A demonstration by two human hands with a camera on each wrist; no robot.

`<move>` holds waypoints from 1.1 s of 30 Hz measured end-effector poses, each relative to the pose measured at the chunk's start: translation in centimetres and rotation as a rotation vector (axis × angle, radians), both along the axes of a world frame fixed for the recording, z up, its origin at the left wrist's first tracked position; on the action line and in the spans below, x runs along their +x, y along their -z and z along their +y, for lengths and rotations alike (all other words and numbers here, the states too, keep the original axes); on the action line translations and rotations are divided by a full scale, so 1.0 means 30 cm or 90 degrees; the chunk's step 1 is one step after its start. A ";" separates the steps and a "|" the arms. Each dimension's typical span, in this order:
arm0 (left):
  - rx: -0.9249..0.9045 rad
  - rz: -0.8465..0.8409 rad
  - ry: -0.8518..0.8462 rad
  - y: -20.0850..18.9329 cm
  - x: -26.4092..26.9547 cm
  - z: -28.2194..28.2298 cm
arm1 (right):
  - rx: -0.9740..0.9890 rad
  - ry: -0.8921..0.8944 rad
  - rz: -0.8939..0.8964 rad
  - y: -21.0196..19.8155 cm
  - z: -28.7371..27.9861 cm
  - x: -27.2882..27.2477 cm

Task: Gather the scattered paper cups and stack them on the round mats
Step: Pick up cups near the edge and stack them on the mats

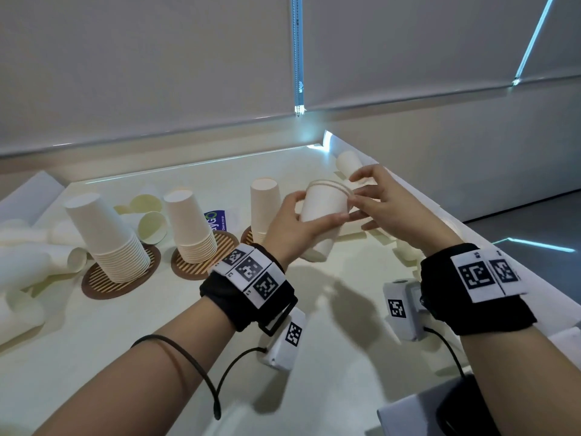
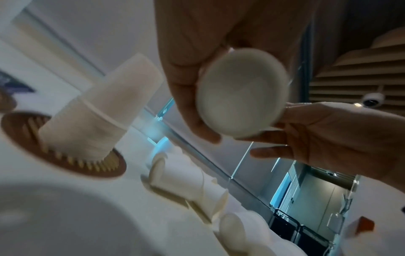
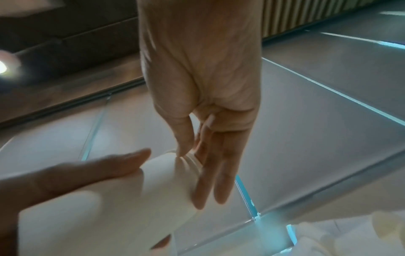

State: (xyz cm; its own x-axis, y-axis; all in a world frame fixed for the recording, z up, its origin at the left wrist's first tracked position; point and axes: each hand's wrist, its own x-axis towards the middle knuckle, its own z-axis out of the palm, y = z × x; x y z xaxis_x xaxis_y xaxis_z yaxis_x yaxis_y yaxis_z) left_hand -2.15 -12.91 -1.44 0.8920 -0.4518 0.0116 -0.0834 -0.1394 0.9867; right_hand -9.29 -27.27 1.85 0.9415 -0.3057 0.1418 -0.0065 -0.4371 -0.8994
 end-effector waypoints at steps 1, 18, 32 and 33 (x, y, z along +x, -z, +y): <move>0.006 -0.045 -0.028 -0.015 0.007 0.008 | -0.016 -0.022 0.014 -0.003 0.005 0.000; 0.646 -0.372 -0.109 -0.288 0.323 0.110 | -0.251 0.332 0.670 0.073 -0.378 -0.184; 0.277 -0.414 -0.190 -0.107 0.354 0.026 | -0.291 0.175 0.550 0.105 -0.315 -0.098; 0.289 -0.412 -0.191 -0.110 0.364 0.024 | -0.287 0.149 0.549 0.099 -0.304 -0.094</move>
